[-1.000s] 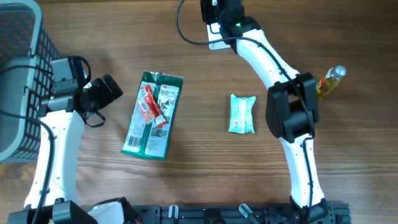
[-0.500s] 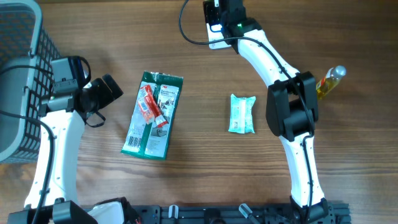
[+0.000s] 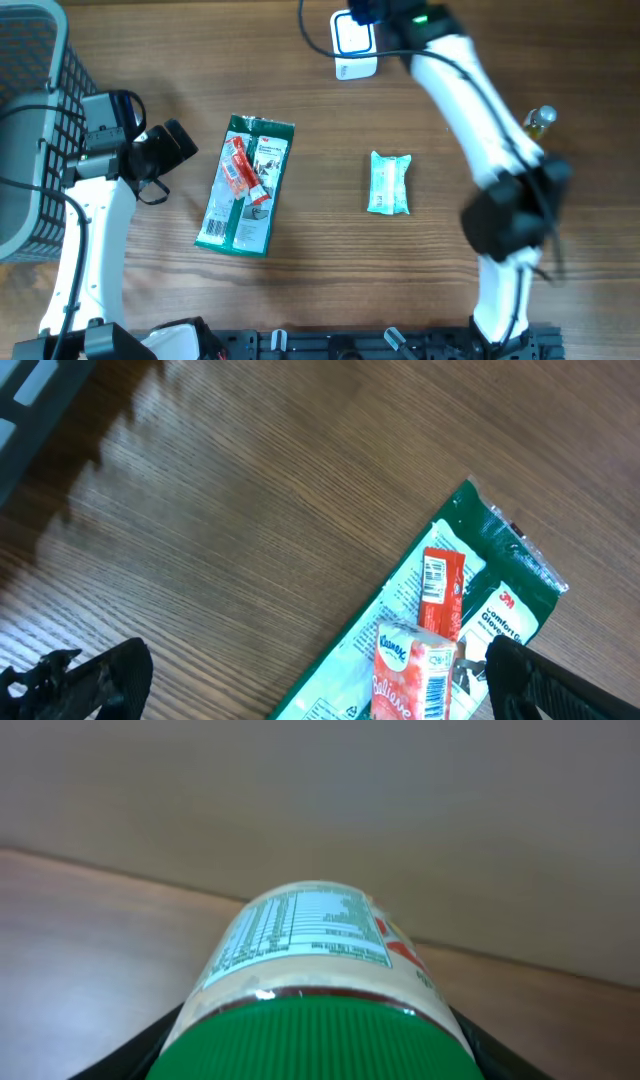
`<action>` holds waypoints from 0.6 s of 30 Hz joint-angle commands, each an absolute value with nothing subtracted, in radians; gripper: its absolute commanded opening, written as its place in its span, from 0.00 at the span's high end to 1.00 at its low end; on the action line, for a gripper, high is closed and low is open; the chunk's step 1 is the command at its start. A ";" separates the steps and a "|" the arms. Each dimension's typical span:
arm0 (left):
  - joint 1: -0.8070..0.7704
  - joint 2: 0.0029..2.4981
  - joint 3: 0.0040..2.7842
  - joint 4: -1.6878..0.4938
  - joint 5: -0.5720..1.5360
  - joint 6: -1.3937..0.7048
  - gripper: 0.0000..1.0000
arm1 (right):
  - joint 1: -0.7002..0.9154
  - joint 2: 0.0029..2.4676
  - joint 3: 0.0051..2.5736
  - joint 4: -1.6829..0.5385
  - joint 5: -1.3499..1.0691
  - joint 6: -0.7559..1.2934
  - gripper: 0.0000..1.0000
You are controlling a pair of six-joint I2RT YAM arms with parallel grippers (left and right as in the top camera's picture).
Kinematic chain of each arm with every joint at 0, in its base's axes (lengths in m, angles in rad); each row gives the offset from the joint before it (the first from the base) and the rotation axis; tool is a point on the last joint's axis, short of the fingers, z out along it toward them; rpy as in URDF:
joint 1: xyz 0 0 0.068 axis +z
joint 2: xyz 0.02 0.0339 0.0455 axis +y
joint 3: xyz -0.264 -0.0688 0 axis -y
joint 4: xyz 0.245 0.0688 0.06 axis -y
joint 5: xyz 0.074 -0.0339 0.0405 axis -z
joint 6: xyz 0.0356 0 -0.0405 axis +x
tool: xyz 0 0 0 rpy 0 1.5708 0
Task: Scan the item barcode
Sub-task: 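Hold the jar up in front of the scanner with the right gripper, then carry the jar right and place it beside the yellow bottle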
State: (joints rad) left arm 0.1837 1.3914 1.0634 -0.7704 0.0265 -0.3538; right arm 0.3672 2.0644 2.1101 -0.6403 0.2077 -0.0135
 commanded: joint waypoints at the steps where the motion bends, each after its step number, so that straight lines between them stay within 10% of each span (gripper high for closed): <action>1: 0.187 1.397 1.067 -0.768 0.017 -0.352 0.00 | 0.345 1.858 2.133 -0.910 0.228 -0.025 0.96; 9: 0.187 1.397 1.067 -0.768 0.017 -0.352 0.00 | 0.250 1.837 2.088 -1.527 0.227 0.145 0.96; 18: 0.187 1.397 1.067 -0.768 0.017 -0.352 0.00 | 0.191 1.837 1.683 -1.449 0.184 0.191 0.96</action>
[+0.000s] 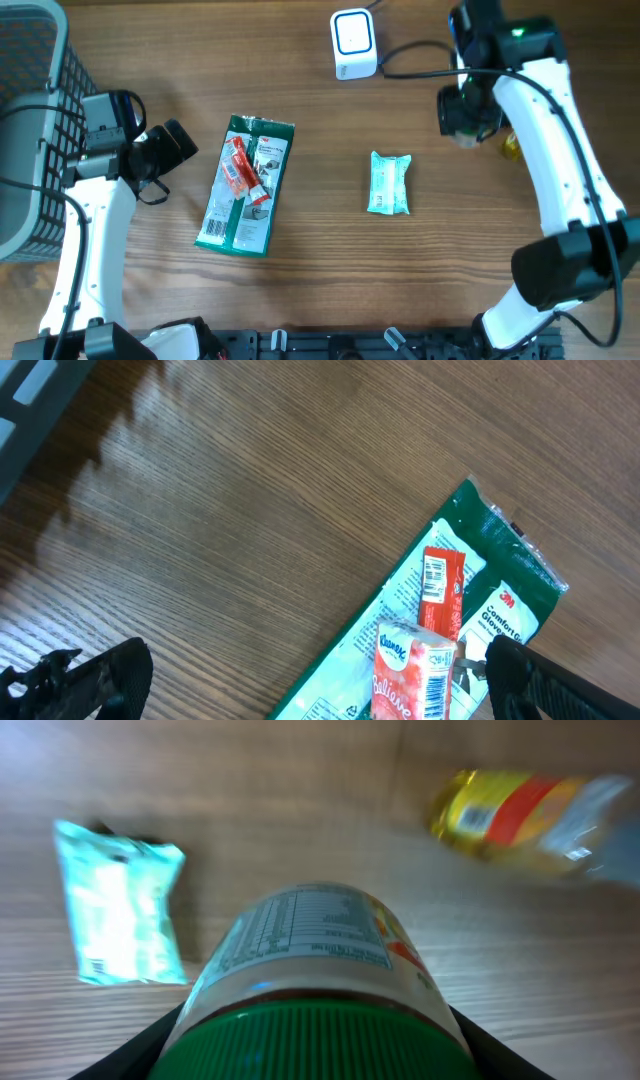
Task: Scan the item barcode
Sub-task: 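Carry the jar right and place it beside the yellow bottle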
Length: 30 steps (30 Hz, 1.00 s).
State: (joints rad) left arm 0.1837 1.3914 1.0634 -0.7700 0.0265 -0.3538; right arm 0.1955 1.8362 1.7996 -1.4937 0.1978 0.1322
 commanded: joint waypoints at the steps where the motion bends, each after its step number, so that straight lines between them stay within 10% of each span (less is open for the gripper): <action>1: 0.187 1.397 1.067 -0.768 0.017 -0.352 0.00 | 0.188 1.837 1.642 -1.430 0.184 0.195 0.96; 15: 0.187 1.397 1.067 -0.768 0.017 -0.352 0.00 | 0.107 1.840 1.237 -1.107 0.344 0.209 0.83; 17: 0.187 1.397 1.067 -0.768 0.017 -0.352 0.00 | 0.093 1.840 1.223 -1.057 0.344 0.210 0.64; 19: 0.187 1.397 1.067 -0.768 0.017 -0.352 0.00 | 0.080 1.840 1.217 -1.024 0.344 0.210 0.19; 21: 0.187 1.397 1.067 -0.768 0.017 -0.352 0.00 | 0.077 1.840 1.217 -1.010 0.344 0.209 0.04; 30: 0.187 1.397 1.067 -0.768 0.017 -0.352 0.00 | 0.079 1.769 1.359 -1.097 0.299 0.209 0.00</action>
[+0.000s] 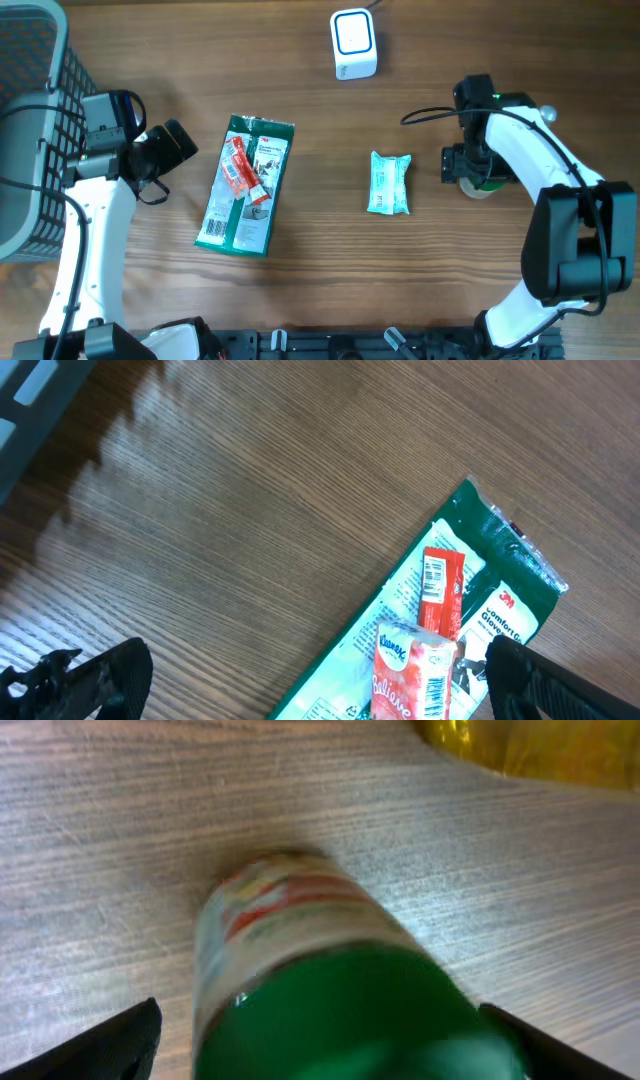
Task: Scan the item barcode
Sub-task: 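Carry the jar right and place it beside the yellow bottle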
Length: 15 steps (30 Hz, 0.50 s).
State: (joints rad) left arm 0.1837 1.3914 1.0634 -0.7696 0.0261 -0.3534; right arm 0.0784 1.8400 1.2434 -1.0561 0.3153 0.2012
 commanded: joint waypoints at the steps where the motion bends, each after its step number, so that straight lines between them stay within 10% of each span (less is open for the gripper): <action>1: 0.187 1.397 1.067 -0.768 0.017 -0.352 0.00 | 0.080 1.749 1.391 -1.109 0.295 0.207 0.00; 7: 0.187 1.397 1.067 -0.768 0.017 -0.352 0.00 | 0.082 1.612 1.513 -1.106 -0.046 0.070 0.08; 10: 0.187 1.397 1.067 -0.768 0.017 -0.352 0.00 | 0.082 1.599 1.507 -1.133 -0.183 0.096 0.63; 15: 0.187 1.397 1.067 -0.768 0.017 -0.352 0.00 | 0.082 1.606 1.367 -1.037 -0.174 0.167 0.75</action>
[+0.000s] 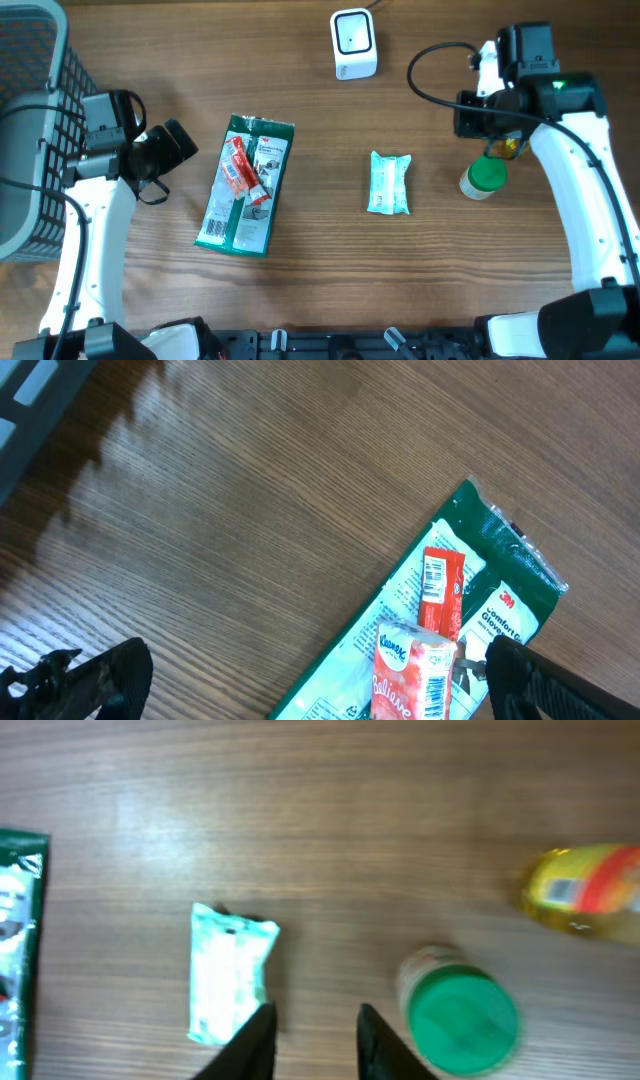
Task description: Scan the item barcode
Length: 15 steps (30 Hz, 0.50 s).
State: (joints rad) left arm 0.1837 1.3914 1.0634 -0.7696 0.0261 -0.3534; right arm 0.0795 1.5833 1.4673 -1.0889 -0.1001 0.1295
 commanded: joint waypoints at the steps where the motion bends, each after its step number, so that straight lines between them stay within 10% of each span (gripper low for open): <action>1: 0.187 1.397 1.067 -0.768 0.017 -0.352 0.00 | 0.082 1.613 1.324 -0.992 -0.173 0.181 0.75; 15: 0.187 1.397 1.067 -0.768 0.017 -0.352 0.00 | 0.080 1.645 1.096 -0.871 0.342 0.416 0.73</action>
